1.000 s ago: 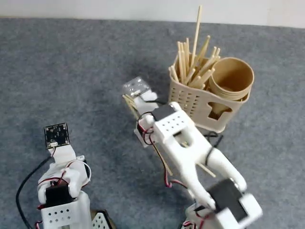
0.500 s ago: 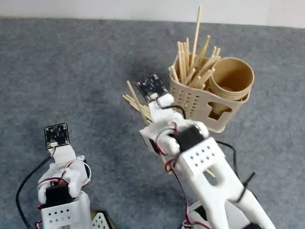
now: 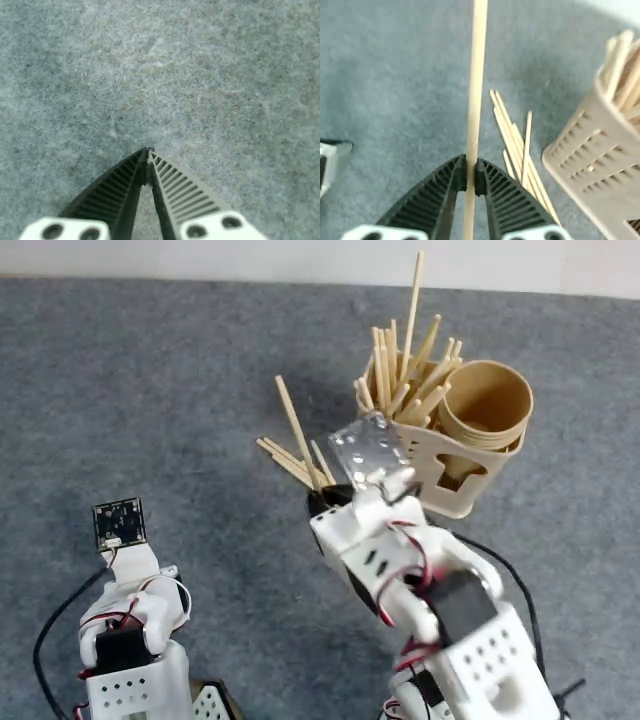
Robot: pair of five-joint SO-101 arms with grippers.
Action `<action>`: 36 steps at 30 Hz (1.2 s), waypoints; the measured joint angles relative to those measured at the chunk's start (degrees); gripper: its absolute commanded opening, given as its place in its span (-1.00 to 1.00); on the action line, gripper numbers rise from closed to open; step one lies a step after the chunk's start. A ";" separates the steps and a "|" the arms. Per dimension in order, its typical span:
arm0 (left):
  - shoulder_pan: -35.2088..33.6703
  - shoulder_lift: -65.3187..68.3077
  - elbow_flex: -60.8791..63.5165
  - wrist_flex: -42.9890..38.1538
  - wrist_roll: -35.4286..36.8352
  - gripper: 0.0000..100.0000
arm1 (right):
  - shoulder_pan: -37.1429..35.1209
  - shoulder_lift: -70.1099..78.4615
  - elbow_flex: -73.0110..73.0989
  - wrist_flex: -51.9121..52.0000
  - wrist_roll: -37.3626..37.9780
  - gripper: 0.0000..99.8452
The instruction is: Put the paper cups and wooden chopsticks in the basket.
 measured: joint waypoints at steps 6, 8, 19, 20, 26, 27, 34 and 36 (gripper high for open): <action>0.00 0.00 0.00 0.00 0.00 -0.99 | 0.00 -8.62 0.00 -4.75 0.00 -0.99; 0.00 0.00 0.00 0.00 0.00 -0.99 | 0.00 -10.81 0.00 -7.30 0.00 -0.99; 0.00 0.00 0.00 0.00 0.00 -0.99 | 0.09 -15.12 0.00 -23.91 0.00 -0.99; 0.00 0.00 0.00 0.00 0.00 -0.99 | 0.70 -15.12 0.00 -25.93 0.00 -0.99; 0.00 0.00 0.00 0.00 0.00 -0.99 | 8.53 -15.21 0.00 -37.63 0.00 -0.99; 0.00 0.00 0.00 0.00 0.00 -0.99 | 10.20 -15.21 0.00 -38.95 0.00 -0.99; 0.00 0.00 0.00 0.00 0.00 -0.99 | 17.14 -6.95 0.00 -47.30 0.00 -0.99; 0.00 0.00 0.00 0.00 0.00 -0.99 | 18.99 -4.31 0.00 -49.41 0.00 -0.99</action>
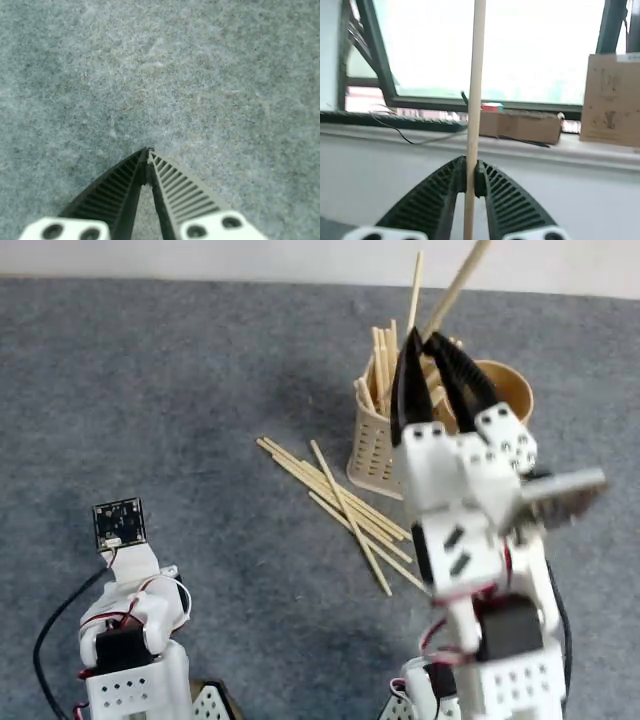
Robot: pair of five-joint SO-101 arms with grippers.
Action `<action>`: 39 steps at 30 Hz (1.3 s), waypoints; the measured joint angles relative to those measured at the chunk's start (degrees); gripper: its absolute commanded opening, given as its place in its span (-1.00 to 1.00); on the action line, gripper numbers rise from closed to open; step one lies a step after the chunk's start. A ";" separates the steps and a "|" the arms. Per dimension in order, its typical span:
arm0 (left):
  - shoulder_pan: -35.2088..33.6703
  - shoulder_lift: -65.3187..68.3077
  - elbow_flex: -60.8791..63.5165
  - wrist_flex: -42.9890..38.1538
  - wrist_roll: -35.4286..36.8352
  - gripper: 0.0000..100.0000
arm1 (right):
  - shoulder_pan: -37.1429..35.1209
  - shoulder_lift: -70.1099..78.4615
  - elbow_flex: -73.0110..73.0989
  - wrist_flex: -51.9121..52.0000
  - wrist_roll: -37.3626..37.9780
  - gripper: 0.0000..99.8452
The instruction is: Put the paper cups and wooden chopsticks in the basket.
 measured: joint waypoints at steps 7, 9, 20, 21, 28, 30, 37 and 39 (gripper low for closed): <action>0.00 0.00 0.00 0.00 0.00 -0.99 | 1.58 8.18 1.05 -2.29 0.00 -0.99; 0.00 0.00 0.00 0.00 0.00 -0.99 | 1.58 9.85 2.99 -3.08 0.00 -0.99; 0.00 0.00 0.00 0.00 0.00 -0.99 | 3.08 15.65 14.95 -18.99 0.00 -0.98; 0.00 0.00 0.00 0.00 0.00 -0.99 | 3.16 15.65 14.95 -19.08 0.00 -0.98; 0.00 0.00 0.00 0.00 0.00 -0.99 | 3.25 15.65 15.03 -19.08 0.00 -0.70; 0.00 0.00 0.00 0.00 0.00 -0.99 | 3.25 15.65 15.03 -19.08 0.00 -0.70; 0.00 0.00 0.00 0.00 0.00 -0.99 | 3.25 15.65 15.03 -16.88 0.00 -0.70; 0.00 0.00 0.00 0.00 0.00 -0.99 | 3.25 15.65 15.03 -12.92 0.00 -0.70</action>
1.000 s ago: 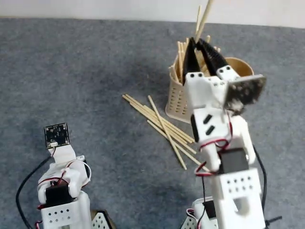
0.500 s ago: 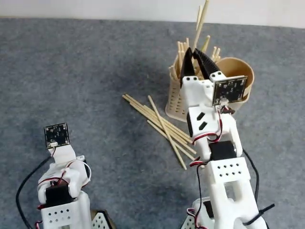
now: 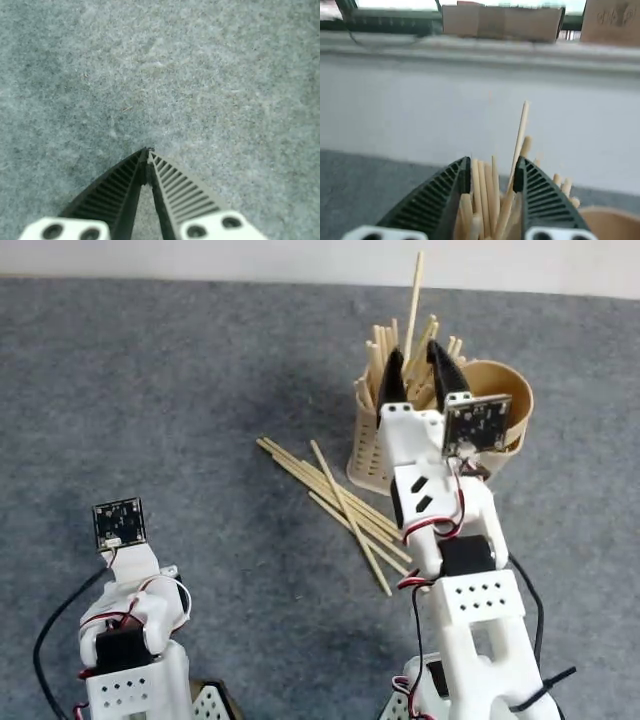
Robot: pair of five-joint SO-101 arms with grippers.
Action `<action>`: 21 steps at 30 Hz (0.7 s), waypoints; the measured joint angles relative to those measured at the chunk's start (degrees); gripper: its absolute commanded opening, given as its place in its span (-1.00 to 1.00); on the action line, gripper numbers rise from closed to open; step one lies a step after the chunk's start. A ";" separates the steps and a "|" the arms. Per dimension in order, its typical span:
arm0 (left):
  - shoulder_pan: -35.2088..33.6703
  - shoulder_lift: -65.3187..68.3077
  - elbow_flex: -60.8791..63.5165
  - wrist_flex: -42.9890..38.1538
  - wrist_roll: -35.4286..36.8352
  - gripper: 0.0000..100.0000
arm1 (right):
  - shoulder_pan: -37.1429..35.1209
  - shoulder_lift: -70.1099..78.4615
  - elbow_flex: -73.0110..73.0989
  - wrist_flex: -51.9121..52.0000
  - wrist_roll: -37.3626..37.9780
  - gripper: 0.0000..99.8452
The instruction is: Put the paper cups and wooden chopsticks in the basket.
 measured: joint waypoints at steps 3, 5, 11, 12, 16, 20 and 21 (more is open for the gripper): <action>0.00 0.00 0.00 0.00 0.00 -0.99 | 0.00 -1.41 -0.35 4.66 0.00 -0.70; 0.00 0.00 0.00 0.00 0.00 -0.99 | 0.00 -3.69 -0.97 7.91 0.00 -0.70; 0.00 0.00 0.00 0.00 0.00 -0.99 | -4.57 -12.75 -3.60 21.54 0.00 -0.70; 0.00 0.00 0.00 0.00 0.00 -0.99 | -5.10 -14.24 -4.75 23.91 0.00 -0.70; 0.00 0.00 0.00 0.00 0.00 -0.99 | -5.89 -18.20 -9.85 34.46 0.00 -0.70; 0.00 0.00 0.00 0.00 0.00 -0.99 | -8.09 -19.60 -16.00 45.27 0.00 -0.70; 0.00 0.00 0.00 0.00 0.00 -0.99 | -9.14 -19.69 -17.41 48.00 0.00 -0.70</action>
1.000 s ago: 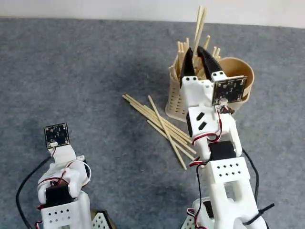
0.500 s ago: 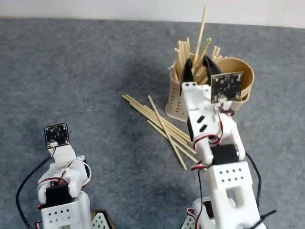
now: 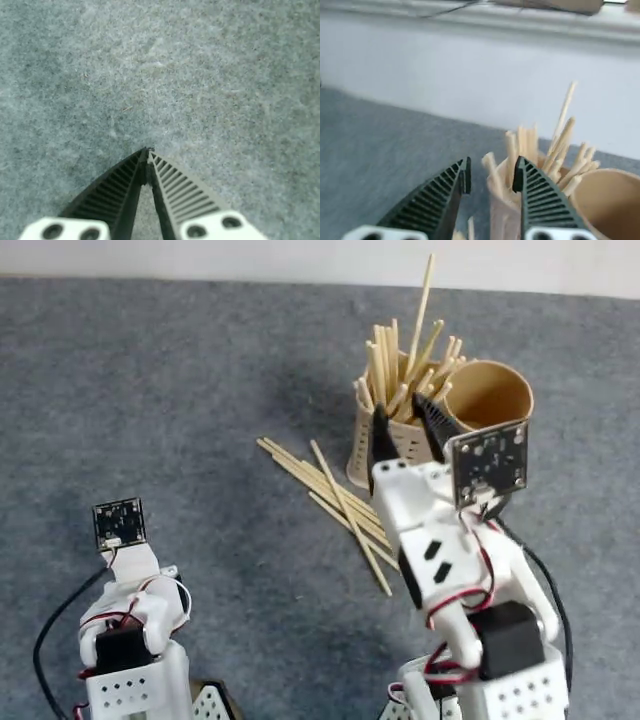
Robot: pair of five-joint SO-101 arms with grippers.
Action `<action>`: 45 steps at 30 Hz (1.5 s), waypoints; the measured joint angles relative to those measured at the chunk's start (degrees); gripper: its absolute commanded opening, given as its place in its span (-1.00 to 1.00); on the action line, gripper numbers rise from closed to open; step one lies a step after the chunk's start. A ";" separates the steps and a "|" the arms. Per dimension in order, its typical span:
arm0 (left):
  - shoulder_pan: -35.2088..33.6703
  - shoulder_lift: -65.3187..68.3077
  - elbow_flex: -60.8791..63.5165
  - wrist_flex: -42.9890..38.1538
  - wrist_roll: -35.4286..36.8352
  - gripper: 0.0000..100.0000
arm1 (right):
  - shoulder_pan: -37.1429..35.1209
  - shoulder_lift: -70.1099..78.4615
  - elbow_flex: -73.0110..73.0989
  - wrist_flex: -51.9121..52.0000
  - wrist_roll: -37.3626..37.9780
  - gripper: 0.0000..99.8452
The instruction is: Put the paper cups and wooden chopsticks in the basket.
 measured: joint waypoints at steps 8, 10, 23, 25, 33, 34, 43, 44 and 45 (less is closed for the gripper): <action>0.00 0.00 0.00 0.00 0.00 -0.99 | -9.41 -0.18 -4.75 15.47 0.00 -0.70; 0.00 0.00 0.00 0.00 0.00 -0.99 | -12.48 -0.18 -4.75 17.76 0.00 -0.70; 0.00 0.00 0.00 0.00 0.00 -0.99 | -20.04 8.18 -1.41 23.12 0.00 -0.70; 0.00 0.00 0.00 0.00 0.00 -0.99 | -20.22 11.78 -1.32 23.30 0.00 -0.70; 0.00 0.00 0.00 0.00 0.00 -0.99 | -20.22 24.70 -1.32 23.30 0.00 -0.70; 0.00 0.00 0.00 0.00 0.00 -0.99 | -20.22 26.37 -1.32 23.12 0.00 -0.70; 0.00 0.00 0.00 0.00 0.00 -0.99 | -20.22 41.67 -1.05 17.32 3.60 -0.70; 0.00 0.00 0.00 0.00 0.00 -0.99 | -20.13 43.16 -1.05 16.79 4.57 -0.70; 0.00 0.00 0.00 0.00 0.00 -0.99 | -19.69 44.57 -1.05 16.18 5.45 -0.70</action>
